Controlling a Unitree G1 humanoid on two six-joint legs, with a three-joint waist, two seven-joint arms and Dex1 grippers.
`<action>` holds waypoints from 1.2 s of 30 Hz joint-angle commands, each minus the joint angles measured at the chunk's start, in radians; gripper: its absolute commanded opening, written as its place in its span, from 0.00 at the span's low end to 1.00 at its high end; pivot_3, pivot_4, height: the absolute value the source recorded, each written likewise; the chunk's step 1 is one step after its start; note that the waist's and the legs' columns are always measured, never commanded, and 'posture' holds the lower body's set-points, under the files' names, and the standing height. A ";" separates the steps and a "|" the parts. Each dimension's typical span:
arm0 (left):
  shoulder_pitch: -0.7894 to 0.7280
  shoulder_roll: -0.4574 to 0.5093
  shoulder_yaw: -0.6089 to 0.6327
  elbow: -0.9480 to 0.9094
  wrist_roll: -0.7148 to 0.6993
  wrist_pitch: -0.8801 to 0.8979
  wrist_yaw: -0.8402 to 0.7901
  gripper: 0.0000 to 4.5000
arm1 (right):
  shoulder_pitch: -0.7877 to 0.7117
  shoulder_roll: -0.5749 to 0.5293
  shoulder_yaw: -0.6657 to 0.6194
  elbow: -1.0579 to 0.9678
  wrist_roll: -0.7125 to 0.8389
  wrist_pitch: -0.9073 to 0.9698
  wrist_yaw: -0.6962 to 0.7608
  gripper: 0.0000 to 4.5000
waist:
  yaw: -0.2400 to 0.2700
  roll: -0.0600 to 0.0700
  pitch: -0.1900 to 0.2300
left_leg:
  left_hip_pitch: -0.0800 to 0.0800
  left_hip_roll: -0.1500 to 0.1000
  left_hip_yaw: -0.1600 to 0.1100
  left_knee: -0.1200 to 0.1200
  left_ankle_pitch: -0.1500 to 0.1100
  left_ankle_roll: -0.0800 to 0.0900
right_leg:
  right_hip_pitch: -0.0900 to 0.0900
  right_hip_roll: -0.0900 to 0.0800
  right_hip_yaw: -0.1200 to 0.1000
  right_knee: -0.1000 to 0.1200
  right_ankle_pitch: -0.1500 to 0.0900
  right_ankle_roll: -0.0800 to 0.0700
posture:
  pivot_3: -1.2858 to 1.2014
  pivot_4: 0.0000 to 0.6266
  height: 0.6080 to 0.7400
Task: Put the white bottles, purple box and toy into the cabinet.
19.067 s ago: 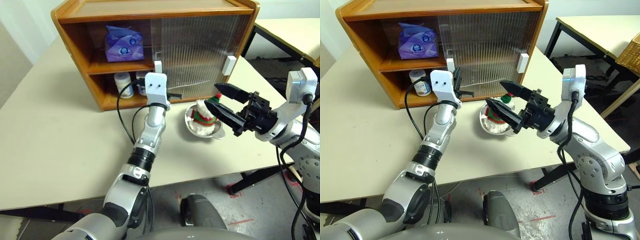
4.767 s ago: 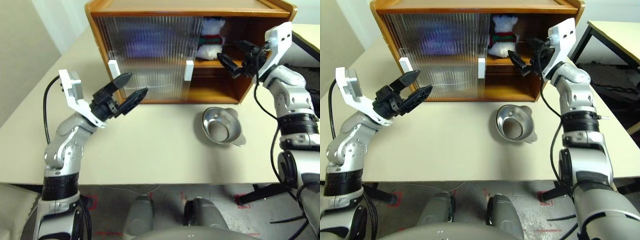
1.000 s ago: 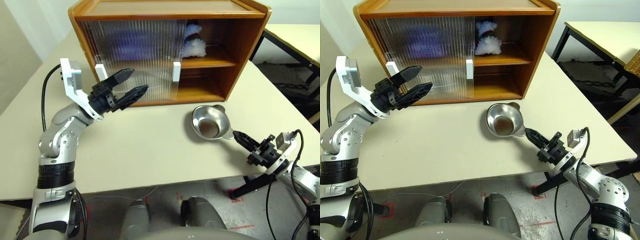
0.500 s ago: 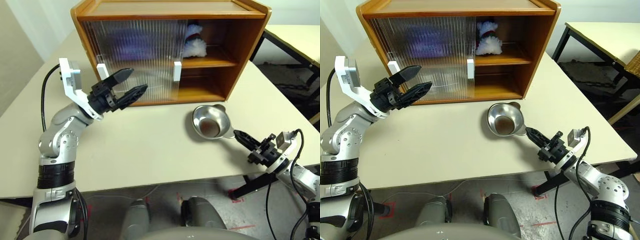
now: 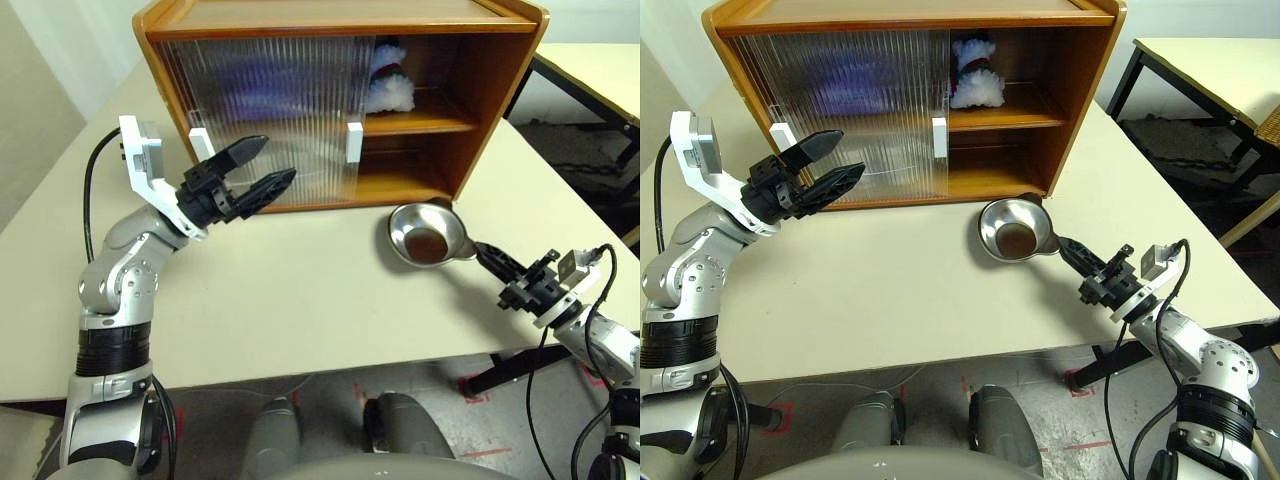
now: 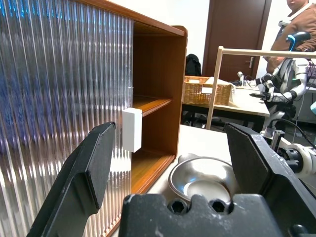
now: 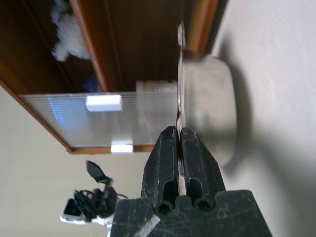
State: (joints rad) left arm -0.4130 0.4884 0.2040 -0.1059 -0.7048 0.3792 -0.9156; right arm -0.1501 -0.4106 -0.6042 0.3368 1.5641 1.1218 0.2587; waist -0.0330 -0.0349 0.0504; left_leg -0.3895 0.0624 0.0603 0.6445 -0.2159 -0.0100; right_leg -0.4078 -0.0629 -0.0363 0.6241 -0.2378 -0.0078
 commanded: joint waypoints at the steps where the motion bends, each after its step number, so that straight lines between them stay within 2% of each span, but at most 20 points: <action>1: 0.005 -0.001 -0.007 -0.003 0.007 -0.009 -0.005 1.00 | -0.030 0.010 -0.035 0.028 0.018 -0.026 -0.026 0.00 | 0.000 0.000 0.000 | 0.000 0.000 0.000 0.000 0.000 0.000 | 0.000 0.000 0.000 0.000 0.000 0.000 | 0.53 0.00 1.00; 20: 0.019 0.001 -0.005 -0.009 0.008 -0.021 -0.004 1.00 | -0.151 0.108 -0.090 0.096 0.090 -0.072 -0.098 0.00 | 0.000 0.004 0.002 | 0.000 0.001 0.000 0.000 0.002 0.004 | 0.000 0.001 0.001 0.000 0.000 0.000 | 0.54 0.00 1.00; 28: 0.019 0.008 0.000 -0.013 0.007 -0.017 0.000 1.00 | -0.247 0.156 -0.086 0.190 0.021 -0.152 -0.056 0.00 | -0.001 0.005 0.002 | 0.000 0.001 0.001 0.000 0.003 0.005 | 0.000 0.002 0.002 0.000 0.000 0.000 | 0.54 0.00 1.00; 36: 0.030 0.029 0.020 -0.038 0.001 -0.003 0.014 1.00 | -0.399 0.159 -0.085 0.408 -0.116 -0.248 0.069 0.00 | 0.000 0.006 0.001 | 0.000 0.002 0.001 0.000 0.003 0.005 | -0.001 0.005 0.004 0.001 0.000 0.000 | 0.56 0.00 1.00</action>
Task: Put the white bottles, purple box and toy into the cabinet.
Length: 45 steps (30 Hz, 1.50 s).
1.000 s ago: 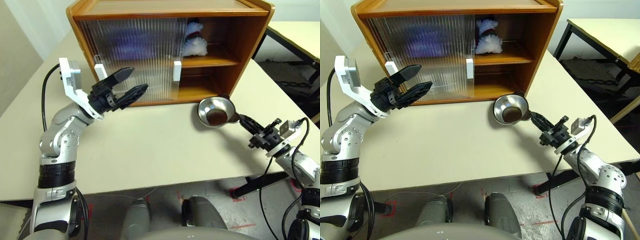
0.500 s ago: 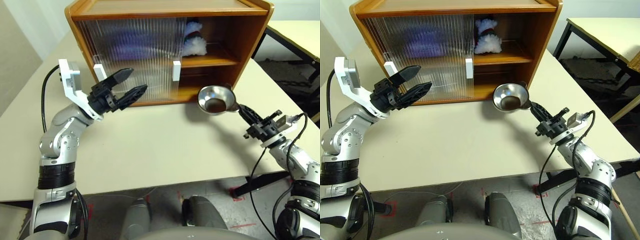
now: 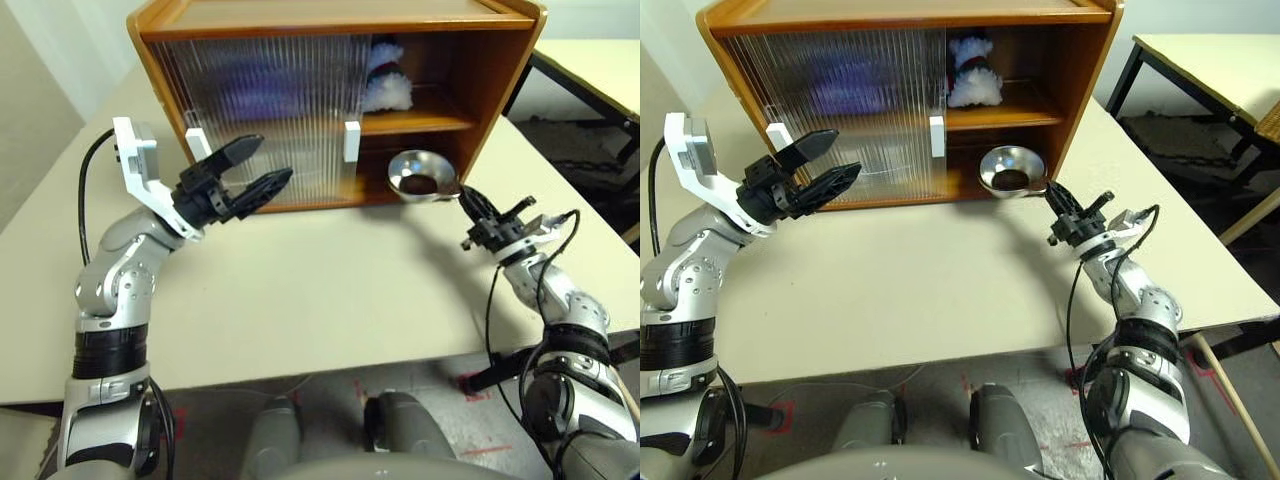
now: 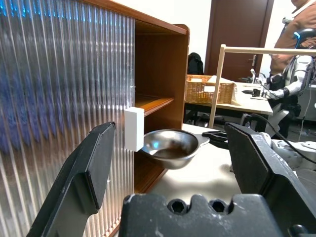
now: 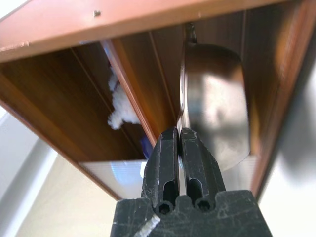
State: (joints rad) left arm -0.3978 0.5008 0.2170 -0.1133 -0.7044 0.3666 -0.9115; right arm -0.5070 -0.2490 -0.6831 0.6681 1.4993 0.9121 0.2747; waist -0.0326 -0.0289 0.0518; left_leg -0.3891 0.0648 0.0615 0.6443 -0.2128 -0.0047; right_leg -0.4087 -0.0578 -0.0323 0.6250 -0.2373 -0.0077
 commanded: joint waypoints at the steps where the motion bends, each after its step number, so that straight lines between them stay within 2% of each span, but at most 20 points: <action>1: 0.017 0.019 0.010 -0.036 -0.002 0.012 0.013 1.00 | -0.059 -0.005 -0.008 0.104 -0.068 -0.047 0.071 0.00 | 0.001 0.000 0.000 | 0.000 0.000 0.000 0.000 0.000 0.000 | 0.000 0.001 0.001 0.000 0.000 0.000 | 0.56 0.00 1.00; 12: 0.086 0.040 0.051 -0.125 -0.025 0.040 0.065 1.00 | -0.222 -0.028 -0.043 0.383 -0.235 -0.154 0.220 0.00 | 0.030 0.000 0.000 | 0.001 0.001 0.003 -0.001 0.000 0.001 | -0.002 0.005 0.009 0.001 0.001 -0.001 | 0.59 0.00 1.00; 20: 0.145 0.063 0.099 -0.200 -0.048 0.066 0.115 1.00 | -0.330 -0.024 -0.092 0.537 -0.325 -0.258 0.266 0.00 | 0.069 0.000 0.000 | 0.001 0.001 0.004 -0.001 0.000 0.001 | -0.003 0.005 0.010 0.001 0.001 -0.001 | 0.62 0.01 1.00; 35: 0.246 0.071 0.145 -0.315 -0.091 0.086 0.201 1.00 | -0.385 -0.003 -0.128 0.594 -0.452 -0.425 0.305 0.00 | 0.155 0.001 0.001 | 0.000 0.002 0.005 -0.001 -0.001 0.001 | -0.004 0.005 0.011 0.000 0.001 -0.002 | 0.64 0.03 1.00; 40: 0.242 0.075 0.139 -0.315 -0.095 0.086 0.207 1.00 | -0.393 0.001 -0.133 0.603 -0.493 -0.489 0.283 0.00 | 0.163 0.001 0.001 | 0.000 0.002 0.005 -0.001 -0.003 -0.002 | -0.005 0.006 0.011 0.000 0.000 -0.002 | 0.64 0.03 1.00; 45: 0.227 0.075 0.124 -0.304 -0.095 0.085 0.205 1.00 | -0.397 0.006 -0.136 0.598 -0.524 -0.516 0.284 0.35 | 0.160 0.001 0.001 | 0.000 0.002 0.005 0.000 -0.004 -0.003 | -0.005 0.005 0.011 0.000 0.001 -0.003 | 0.63 0.03 1.00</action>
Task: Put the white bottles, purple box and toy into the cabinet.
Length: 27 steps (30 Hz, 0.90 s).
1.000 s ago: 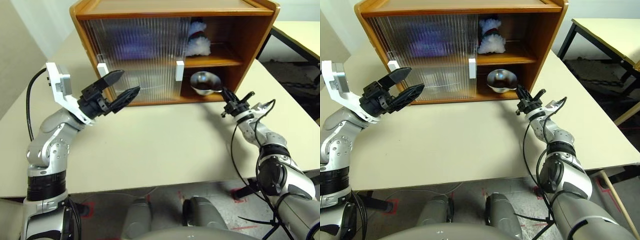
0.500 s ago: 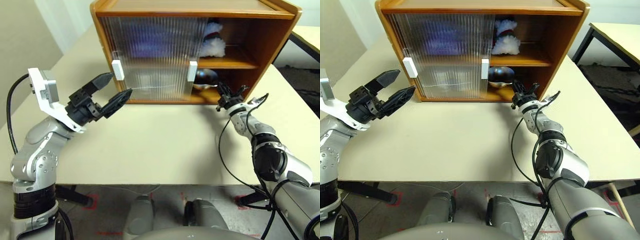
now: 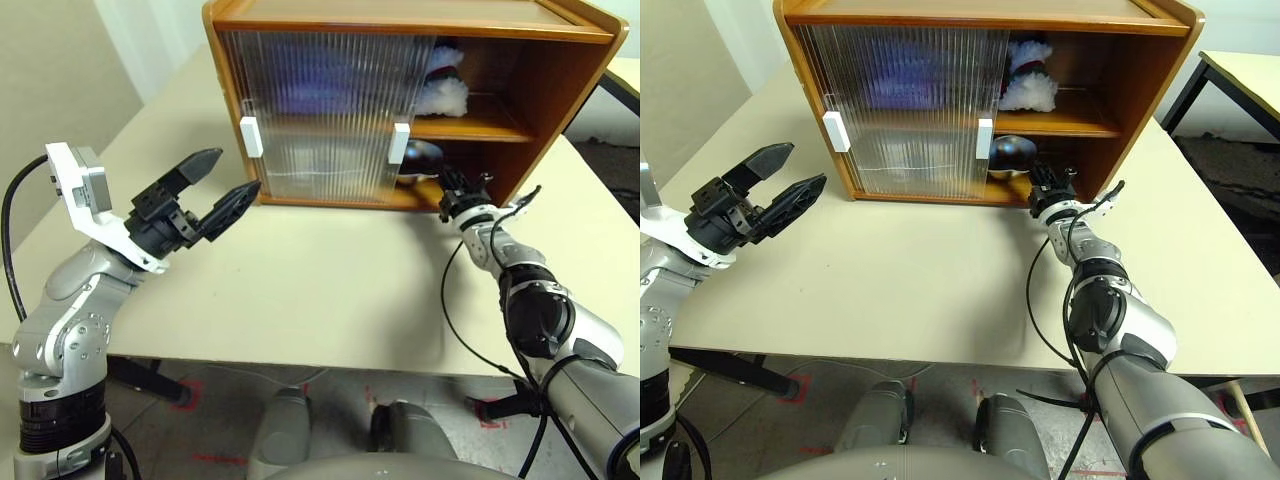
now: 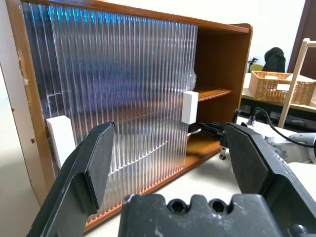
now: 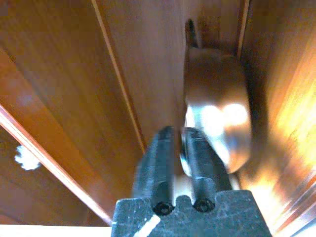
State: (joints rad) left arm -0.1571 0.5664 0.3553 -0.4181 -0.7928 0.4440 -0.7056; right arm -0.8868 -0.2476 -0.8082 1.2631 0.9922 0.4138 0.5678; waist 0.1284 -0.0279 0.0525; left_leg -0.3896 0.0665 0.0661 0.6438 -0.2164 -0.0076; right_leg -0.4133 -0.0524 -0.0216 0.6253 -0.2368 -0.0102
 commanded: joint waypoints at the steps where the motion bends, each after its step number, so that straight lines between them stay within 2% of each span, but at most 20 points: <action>1: -0.016 0.009 -0.016 0.004 -0.005 0.008 -0.002 1.00 | -0.016 0.005 -0.006 0.003 -0.028 -0.031 -0.019 0.45 | -0.001 0.000 0.000 | 0.000 0.000 0.000 0.000 0.000 0.000 | 0.000 0.000 0.000 0.000 0.000 0.000 | 0.63 0.02 1.00; 7: -0.042 -0.001 -0.043 0.035 0.002 0.001 -0.022 1.00 | -0.002 0.006 0.015 -0.031 -0.071 -0.071 0.018 0.96 | -0.004 0.000 0.000 | 0.000 0.000 0.000 0.000 0.000 0.001 | 0.000 0.000 0.000 0.000 0.000 -0.001 | 0.61 0.02 1.00; 9: -0.056 -0.010 -0.058 0.052 0.006 -0.005 -0.031 1.00 | 0.007 0.003 0.027 -0.057 -0.083 -0.075 0.043 0.99 | -0.007 0.000 0.000 | 0.000 0.000 0.000 0.000 0.001 0.003 | 0.000 0.000 0.000 0.000 0.000 -0.001 | 0.61 0.01 1.00; 16: -0.129 -0.048 -0.121 0.144 0.033 -0.042 -0.083 1.00 | 0.101 0.006 0.034 -0.213 -0.072 0.006 0.060 0.99 | -0.015 0.001 -0.001 | -0.001 0.000 0.001 0.000 0.001 0.003 | 0.000 0.000 0.000 0.000 0.000 -0.001 | 0.57 0.00 1.00; 27: -0.241 -0.094 -0.187 0.294 0.069 -0.088 -0.172 1.00 | 0.327 0.122 0.048 -0.704 0.042 0.189 -0.132 0.99 | -0.118 0.003 -0.002 | 0.000 0.000 0.002 0.000 0.001 0.004 | 0.000 0.000 0.002 0.001 0.000 -0.001 | 0.52 0.00 1.00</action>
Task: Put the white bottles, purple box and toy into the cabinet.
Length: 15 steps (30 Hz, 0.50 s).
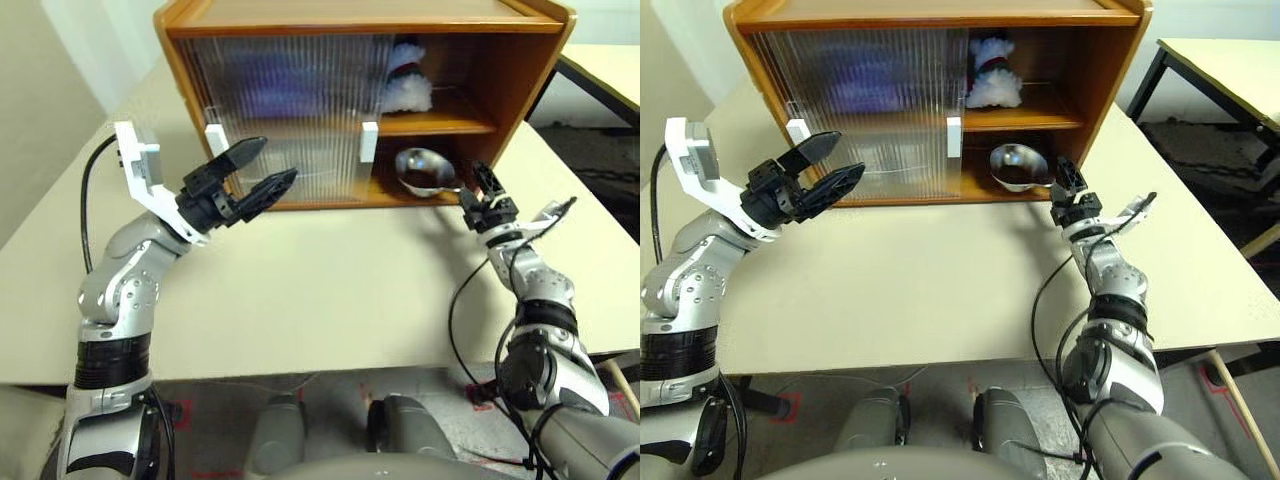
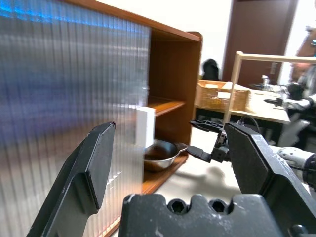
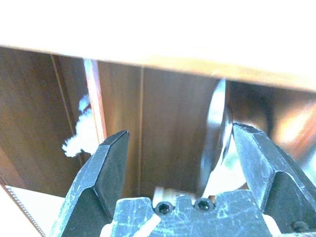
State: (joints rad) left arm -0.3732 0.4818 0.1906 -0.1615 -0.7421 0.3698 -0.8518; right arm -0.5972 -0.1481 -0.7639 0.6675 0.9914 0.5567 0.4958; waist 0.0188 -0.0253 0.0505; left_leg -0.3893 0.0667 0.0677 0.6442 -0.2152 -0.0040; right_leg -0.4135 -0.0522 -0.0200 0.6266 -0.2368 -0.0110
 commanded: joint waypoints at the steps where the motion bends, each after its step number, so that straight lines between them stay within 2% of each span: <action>1: -0.033 -0.012 -0.025 0.048 0.021 -0.017 -0.031 1.00 | 0.051 0.032 0.009 -0.141 0.052 0.059 -0.077 0.99 | -0.018 0.001 0.000 | 0.000 0.000 0.000 0.000 0.000 0.000 | 0.000 0.000 0.000 0.000 0.000 0.000 | 0.52 0.00 1.00; 7: -0.053 -0.023 -0.030 0.078 0.035 -0.031 -0.050 1.00 | 0.060 0.059 0.032 -0.188 0.071 0.082 -0.142 0.99 | -0.064 0.001 -0.001 | 0.001 0.000 0.000 0.000 0.000 0.001 | 0.000 0.001 0.002 0.001 0.001 0.000 | 0.52 0.00 1.00; 15: 0.014 -0.003 0.017 0.006 0.027 -0.018 -0.021 1.00 | -0.014 0.045 0.040 -0.063 0.073 0.085 -0.160 0.99 | -0.057 0.002 0.000 | 0.003 0.000 0.000 0.000 0.000 0.001 | 0.000 0.002 0.003 0.002 0.001 0.000 | 0.56 0.01 1.00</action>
State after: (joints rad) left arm -0.3735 0.4651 0.1905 -0.1243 -0.7174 0.3463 -0.8823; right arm -0.6006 -0.1014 -0.7256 0.5635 1.0592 0.6432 0.3474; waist -0.0380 -0.0238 0.0502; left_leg -0.3870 0.0665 0.0669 0.6442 -0.2147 -0.0032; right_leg -0.4133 -0.0500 -0.0172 0.6280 -0.2358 -0.0109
